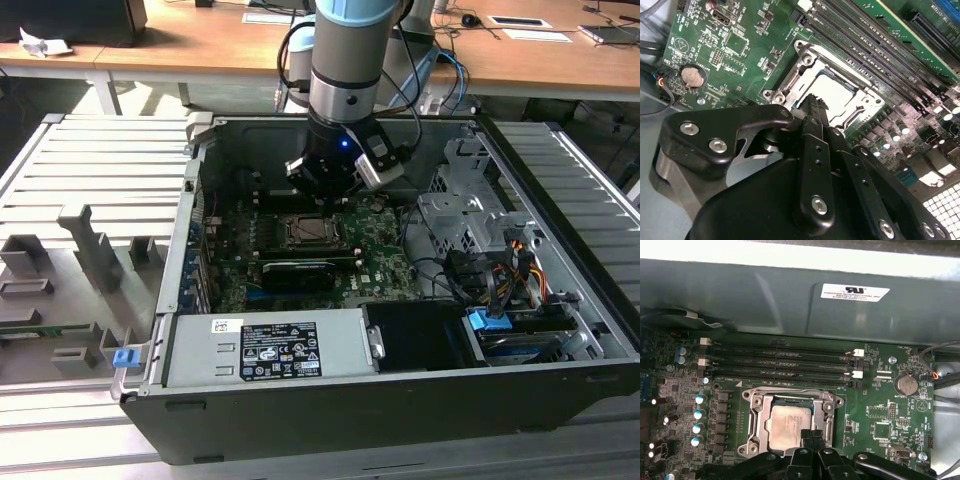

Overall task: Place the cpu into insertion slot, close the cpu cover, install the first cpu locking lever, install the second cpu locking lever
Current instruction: 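Install the second cpu locking lever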

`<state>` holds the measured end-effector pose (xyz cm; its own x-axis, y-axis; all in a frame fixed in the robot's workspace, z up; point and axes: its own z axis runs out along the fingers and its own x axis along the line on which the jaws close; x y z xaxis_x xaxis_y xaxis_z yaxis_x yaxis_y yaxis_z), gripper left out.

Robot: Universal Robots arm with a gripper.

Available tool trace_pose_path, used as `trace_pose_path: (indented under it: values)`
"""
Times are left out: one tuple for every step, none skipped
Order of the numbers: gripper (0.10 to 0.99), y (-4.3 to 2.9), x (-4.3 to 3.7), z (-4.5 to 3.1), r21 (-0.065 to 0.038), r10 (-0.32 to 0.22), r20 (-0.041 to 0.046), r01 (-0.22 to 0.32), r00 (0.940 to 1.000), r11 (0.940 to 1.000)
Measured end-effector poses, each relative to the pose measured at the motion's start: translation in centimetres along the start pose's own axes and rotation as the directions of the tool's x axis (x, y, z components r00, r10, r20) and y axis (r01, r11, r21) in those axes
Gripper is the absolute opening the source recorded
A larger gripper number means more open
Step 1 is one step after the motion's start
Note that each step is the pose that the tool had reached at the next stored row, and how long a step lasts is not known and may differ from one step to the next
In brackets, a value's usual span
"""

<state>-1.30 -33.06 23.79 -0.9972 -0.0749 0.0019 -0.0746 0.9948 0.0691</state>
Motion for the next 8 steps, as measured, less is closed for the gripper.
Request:
trace_pose_path:
  values:
    - [0.106, -0.07, 0.0, 0.0, 0.0, 0.0, 0.0, 0.0, 1.0, 1.0]
    - [0.106, -0.13, 0.01, -0.01, 0.0, 0.0, 0.0, 0.0, 1.0, 1.0]
    - [0.106, -0.24, 0.02, -0.02, 0.0, 0.0, 0.0, 0.0, 1.0, 1.0]
    - [0.106, -0.34, 0.03, -0.02, 0.0, 0.0, 0.0, 0.0, 1.0, 1.0]
    - [0.106, -0.36, 0.03, -0.04, 0.0, 0.0, -0.0001, 0.0, 1.0, 1.0]
    - [0.106, -0.36, 0.03, -0.09, 0.0, 0.0, -0.0001, 0.0, 1.0, 1.0]
    - [0.106, -0.36, 0.03, -0.18, 0.0, 0.0, -0.0001, 0.0, 1.0, 1.0]
    - [0.106, -0.36, 0.03, -0.46, 0.0, 0.0, -0.0001, 0.0, 1.0, 1.0]
